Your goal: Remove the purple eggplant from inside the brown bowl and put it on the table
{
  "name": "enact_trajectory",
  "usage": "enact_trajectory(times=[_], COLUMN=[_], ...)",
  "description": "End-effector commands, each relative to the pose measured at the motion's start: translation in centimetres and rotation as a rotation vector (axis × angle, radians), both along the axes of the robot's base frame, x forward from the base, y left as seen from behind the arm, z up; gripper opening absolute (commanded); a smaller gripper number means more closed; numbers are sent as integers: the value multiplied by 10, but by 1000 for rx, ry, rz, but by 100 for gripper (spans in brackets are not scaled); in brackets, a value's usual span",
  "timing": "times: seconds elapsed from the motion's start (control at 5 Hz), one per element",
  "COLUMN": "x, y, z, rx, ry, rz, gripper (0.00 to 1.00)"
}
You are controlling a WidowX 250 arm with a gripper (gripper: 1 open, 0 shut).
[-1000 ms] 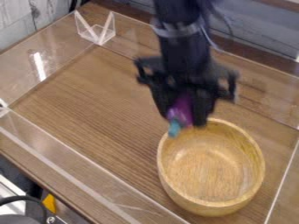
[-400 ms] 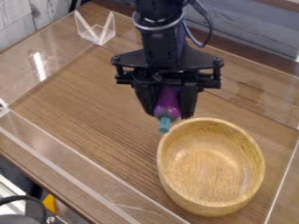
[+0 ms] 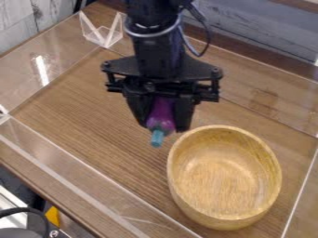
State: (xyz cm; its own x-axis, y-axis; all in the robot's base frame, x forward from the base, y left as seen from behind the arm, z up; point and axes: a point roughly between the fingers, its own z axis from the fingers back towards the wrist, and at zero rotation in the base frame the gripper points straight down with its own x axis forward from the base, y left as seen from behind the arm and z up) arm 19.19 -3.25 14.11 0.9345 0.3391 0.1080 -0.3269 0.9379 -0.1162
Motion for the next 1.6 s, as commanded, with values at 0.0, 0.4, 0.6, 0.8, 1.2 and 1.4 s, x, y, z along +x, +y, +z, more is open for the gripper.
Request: enact_trajectory(times=[0.0, 0.4, 0.6, 0.8, 1.2, 1.4], x=[2, 9, 17, 29, 40, 35], y=[5, 26, 44, 44, 51, 53], z=[1, -10, -16, -28, -45, -44], rx=[21, 59, 80, 100, 128, 142], ry=[-27, -32, -40, -44, -56, -57], rz=[31, 133, 205, 280, 334, 317], gripper=[0, 0, 0, 0, 0, 100])
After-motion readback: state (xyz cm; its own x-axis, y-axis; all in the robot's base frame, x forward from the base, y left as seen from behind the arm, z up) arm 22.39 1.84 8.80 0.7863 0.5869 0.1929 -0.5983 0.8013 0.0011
